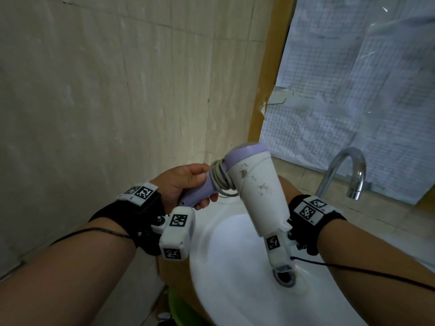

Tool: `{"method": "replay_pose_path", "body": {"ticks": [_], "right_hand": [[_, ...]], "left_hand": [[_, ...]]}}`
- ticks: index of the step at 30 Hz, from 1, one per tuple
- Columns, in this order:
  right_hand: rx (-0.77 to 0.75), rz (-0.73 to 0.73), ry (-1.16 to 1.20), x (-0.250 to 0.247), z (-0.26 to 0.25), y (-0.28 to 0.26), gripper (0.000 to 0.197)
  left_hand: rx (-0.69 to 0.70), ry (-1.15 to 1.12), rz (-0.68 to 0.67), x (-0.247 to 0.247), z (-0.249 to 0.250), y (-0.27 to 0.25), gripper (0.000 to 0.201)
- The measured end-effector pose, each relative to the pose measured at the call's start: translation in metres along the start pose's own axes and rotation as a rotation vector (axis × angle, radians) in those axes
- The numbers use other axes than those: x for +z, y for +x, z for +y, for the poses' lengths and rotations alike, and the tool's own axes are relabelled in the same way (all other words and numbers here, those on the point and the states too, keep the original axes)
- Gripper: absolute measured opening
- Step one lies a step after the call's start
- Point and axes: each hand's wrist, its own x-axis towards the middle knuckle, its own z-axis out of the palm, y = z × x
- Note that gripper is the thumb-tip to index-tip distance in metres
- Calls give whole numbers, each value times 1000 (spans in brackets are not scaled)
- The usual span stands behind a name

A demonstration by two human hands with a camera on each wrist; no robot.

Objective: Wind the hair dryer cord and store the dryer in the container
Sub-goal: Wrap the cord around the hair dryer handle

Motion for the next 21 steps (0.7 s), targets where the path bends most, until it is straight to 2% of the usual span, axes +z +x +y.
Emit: {"method": "replay_pose_path", "body": {"ticks": [2, 5, 7, 12, 16, 18, 21], "right_hand": [[-32, 50, -137, -9, 0, 7, 23], [-51, 112, -102, -26, 3, 16, 6], [-60, 139, -113, -39, 3, 23, 23], [-105, 168, 15, -46, -1, 31, 28], [-143, 144, 235, -38, -6, 30, 29], [-150, 61, 343, -32, -11, 25, 28], [-161, -39, 370, -26, -13, 18, 25]], "left_hand": [[-43, 35, -58, -4, 1, 1, 53], [-120, 142, -131, -6, 7, 0, 49], [-181, 291, -132, -5, 10, 1, 49], [-337, 785, -32, 1, 16, 7, 15], [-418, 1084, 79, 6, 11, 9, 12], [-449, 1136, 174, 7, 7, 9, 16], [-468, 1126, 301, 7, 1, 9, 22]]}}
